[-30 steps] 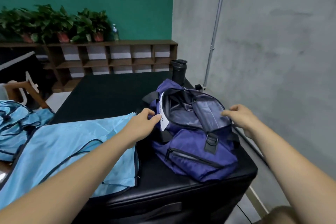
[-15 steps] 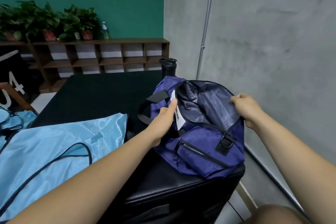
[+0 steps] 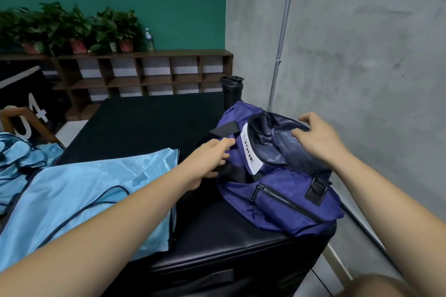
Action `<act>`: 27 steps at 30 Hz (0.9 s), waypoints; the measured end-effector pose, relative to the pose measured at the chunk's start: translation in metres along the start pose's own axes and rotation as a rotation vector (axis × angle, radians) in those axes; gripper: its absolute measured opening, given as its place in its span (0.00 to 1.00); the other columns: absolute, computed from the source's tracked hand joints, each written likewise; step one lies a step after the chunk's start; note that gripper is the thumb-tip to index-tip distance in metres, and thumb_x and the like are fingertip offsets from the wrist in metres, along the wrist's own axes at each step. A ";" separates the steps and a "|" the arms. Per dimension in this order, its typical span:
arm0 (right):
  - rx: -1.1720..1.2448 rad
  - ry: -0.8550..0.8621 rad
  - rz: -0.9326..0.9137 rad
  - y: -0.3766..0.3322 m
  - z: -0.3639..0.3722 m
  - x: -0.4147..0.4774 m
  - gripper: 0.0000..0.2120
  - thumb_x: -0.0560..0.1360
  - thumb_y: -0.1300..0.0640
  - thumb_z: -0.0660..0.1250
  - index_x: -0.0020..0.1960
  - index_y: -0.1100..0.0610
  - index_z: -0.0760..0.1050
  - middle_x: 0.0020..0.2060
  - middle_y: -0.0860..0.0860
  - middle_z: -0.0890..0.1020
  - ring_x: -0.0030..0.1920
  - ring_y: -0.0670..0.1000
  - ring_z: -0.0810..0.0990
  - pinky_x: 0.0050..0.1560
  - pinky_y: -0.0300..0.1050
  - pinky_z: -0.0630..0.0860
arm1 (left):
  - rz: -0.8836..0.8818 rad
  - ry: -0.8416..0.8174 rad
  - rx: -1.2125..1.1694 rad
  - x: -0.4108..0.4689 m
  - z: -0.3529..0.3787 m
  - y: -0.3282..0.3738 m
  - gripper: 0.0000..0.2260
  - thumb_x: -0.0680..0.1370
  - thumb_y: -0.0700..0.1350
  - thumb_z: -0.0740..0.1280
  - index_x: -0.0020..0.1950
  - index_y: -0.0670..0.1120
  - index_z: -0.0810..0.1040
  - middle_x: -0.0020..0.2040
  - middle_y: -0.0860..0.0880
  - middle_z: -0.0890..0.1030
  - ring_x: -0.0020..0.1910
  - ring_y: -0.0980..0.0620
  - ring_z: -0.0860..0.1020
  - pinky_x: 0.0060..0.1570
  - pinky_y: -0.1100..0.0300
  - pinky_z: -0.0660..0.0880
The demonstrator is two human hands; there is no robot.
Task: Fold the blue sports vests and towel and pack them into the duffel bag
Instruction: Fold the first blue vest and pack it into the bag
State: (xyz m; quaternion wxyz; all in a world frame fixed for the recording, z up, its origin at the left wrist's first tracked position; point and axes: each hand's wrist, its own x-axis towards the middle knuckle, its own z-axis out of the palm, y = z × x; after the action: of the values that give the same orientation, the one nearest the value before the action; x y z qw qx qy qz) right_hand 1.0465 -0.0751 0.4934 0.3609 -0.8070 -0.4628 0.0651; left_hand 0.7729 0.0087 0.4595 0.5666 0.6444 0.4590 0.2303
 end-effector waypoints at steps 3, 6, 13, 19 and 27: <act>0.066 0.011 -0.167 -0.041 0.021 -0.017 0.13 0.78 0.56 0.70 0.62 0.51 0.79 0.60 0.50 0.83 0.62 0.54 0.80 0.64 0.51 0.75 | 0.052 0.061 0.067 -0.022 -0.040 -0.012 0.15 0.82 0.60 0.67 0.61 0.51 0.82 0.59 0.52 0.86 0.61 0.53 0.83 0.66 0.49 0.79; 0.025 0.021 -0.367 -0.082 0.050 -0.037 0.11 0.78 0.56 0.70 0.60 0.50 0.79 0.61 0.50 0.80 0.65 0.55 0.76 0.68 0.56 0.71 | 0.102 0.128 0.145 -0.048 -0.085 -0.026 0.10 0.83 0.54 0.68 0.57 0.50 0.83 0.56 0.53 0.87 0.56 0.57 0.85 0.61 0.54 0.79; 0.050 -0.202 -0.561 -0.143 0.139 -0.078 0.13 0.80 0.53 0.70 0.64 0.49 0.77 0.61 0.47 0.78 0.65 0.50 0.73 0.63 0.45 0.69 | 0.083 0.269 0.224 -0.079 -0.185 -0.071 0.05 0.83 0.48 0.68 0.51 0.50 0.83 0.55 0.55 0.87 0.54 0.57 0.86 0.61 0.49 0.79; -0.105 -0.405 -0.582 -0.163 0.207 -0.080 0.17 0.79 0.52 0.70 0.67 0.49 0.74 0.59 0.47 0.76 0.62 0.53 0.73 0.65 0.54 0.72 | 0.053 0.424 0.373 -0.081 -0.268 -0.110 0.03 0.81 0.46 0.71 0.51 0.54 0.84 0.52 0.55 0.86 0.50 0.52 0.83 0.47 0.57 0.78; -0.321 -0.532 -0.608 -0.199 0.262 -0.042 0.30 0.80 0.48 0.68 0.80 0.50 0.65 0.72 0.51 0.73 0.72 0.55 0.71 0.74 0.55 0.65 | -0.062 0.504 0.696 -0.083 -0.350 -0.149 0.09 0.78 0.39 0.73 0.49 0.54 0.83 0.46 0.58 0.85 0.45 0.56 0.83 0.36 0.67 0.73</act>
State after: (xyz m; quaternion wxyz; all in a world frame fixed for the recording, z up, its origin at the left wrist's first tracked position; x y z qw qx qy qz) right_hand 0.7687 0.0904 0.4202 0.1017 -0.6352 -0.7605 0.0887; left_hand 0.3981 0.1100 0.4259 0.1923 0.7066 0.6526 0.1946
